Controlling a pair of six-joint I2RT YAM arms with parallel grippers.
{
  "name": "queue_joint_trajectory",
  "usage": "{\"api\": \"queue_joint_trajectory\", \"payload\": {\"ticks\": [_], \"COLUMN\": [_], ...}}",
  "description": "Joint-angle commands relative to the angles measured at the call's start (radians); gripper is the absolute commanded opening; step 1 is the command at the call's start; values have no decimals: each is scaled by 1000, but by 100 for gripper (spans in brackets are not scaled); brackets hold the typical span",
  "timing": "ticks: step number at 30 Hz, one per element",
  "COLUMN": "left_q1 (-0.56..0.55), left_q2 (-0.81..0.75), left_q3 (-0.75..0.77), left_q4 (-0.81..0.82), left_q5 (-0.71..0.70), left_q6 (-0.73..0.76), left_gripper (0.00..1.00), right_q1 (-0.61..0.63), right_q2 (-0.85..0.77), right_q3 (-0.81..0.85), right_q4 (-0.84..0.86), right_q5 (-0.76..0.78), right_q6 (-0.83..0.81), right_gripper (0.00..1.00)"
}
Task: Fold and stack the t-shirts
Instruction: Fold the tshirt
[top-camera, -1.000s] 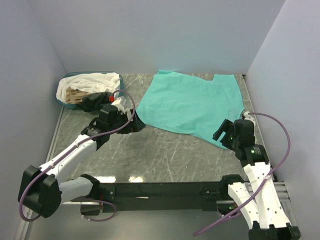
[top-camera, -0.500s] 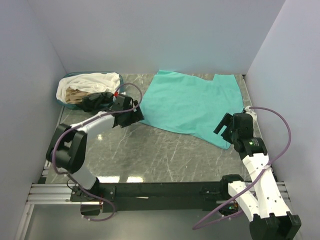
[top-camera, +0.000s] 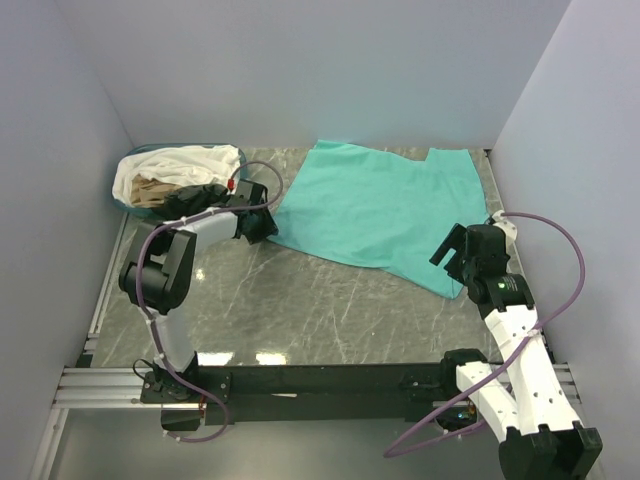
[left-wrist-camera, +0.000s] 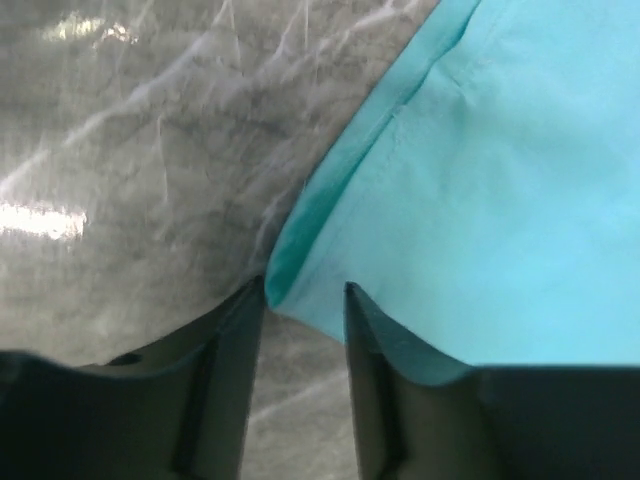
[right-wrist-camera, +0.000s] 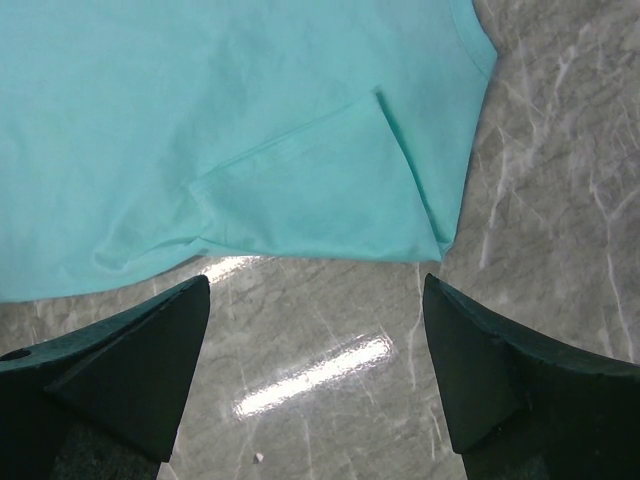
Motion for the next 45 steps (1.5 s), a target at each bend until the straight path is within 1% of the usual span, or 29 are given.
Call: {"api": "queue_joint_trajectory", "payload": {"ticks": [1,2,3,4,5,6,7,8,11,12,13,18,20,21,25,28,30,34,37,38,40,41,43,44,45], "left_q1": [-2,-2,-2,-2,-2,-4,-2,-2,-2,-2,-2,-1,4,15,73,110,115,115,113,115,115,115,115,115,115], "left_q2": [49,55,58,58,60,60,64,69,87,96,96,51,27,-2,-97,-187,-238,-307,-347,-355,-370,-373,-390,-394,-404], "left_q3": [37,48,49,48,43,43,49,61,80,83,86,54,29,17,-89,-222,-257,-349,-388,-393,-397,-400,-411,-416,-422], "left_q4": [-29,-32,-29,-26,-23,-23,-29,-38,-49,-52,-58,-63,-87,-90,-86,-61,-66,-35,-6,-3,-4,-3,6,15,20], "left_q5": [-40,-37,-31,-23,-25,-30,-45,-48,-50,-51,-54,-108,-141,-163,-168,-181,-195,-171,-135,-129,-132,-137,-134,-131,-125], "left_q6": [-1,2,7,8,10,14,16,18,24,24,24,30,21,13,-21,-36,-42,-45,-44,-42,-35,-32,-21,-18,-10], "left_gripper": [42,36,25,22,23,27,28,27,18,5,1,1,1,1,1,1,1,1,1,1,1,1,1,1,1], "right_q1": [-6,-6,-6,-6,-6,-6,-7,-6,-7,-9,-7,-7,-7,-7,-7,-4,11,69,131,146,154,152,136,125,110], "right_q2": [0,0,-3,-3,-3,-6,-5,-4,-8,-8,-8,-11,-8,2,45,78,109,150,198,236,284,336,388,446,500], "right_q3": [39,39,37,37,39,39,40,42,40,42,42,40,31,28,14,-3,-12,-33,-37,-30,-1,10,36,45,68], "right_q4": [42,42,42,43,42,42,40,39,39,36,36,36,51,55,69,83,71,48,71,92,101,111,120,131,144], "right_q5": [26,27,32,35,35,35,32,32,34,31,30,21,-8,-58,-175,-244,-246,-220,-220,-217,-216,-188,-141,-150,-147], "right_q6": [2,2,0,-2,-2,-3,-5,-8,-12,-14,-15,-32,-75,-90,-117,-103,-84,-14,0,-5,-8,-6,9,5,-9], "right_gripper": [93,93,93,93,93,93,93,93,93,93,93,93,93,93,93,93,92,91,90,89,88,88,88,86,82]}}
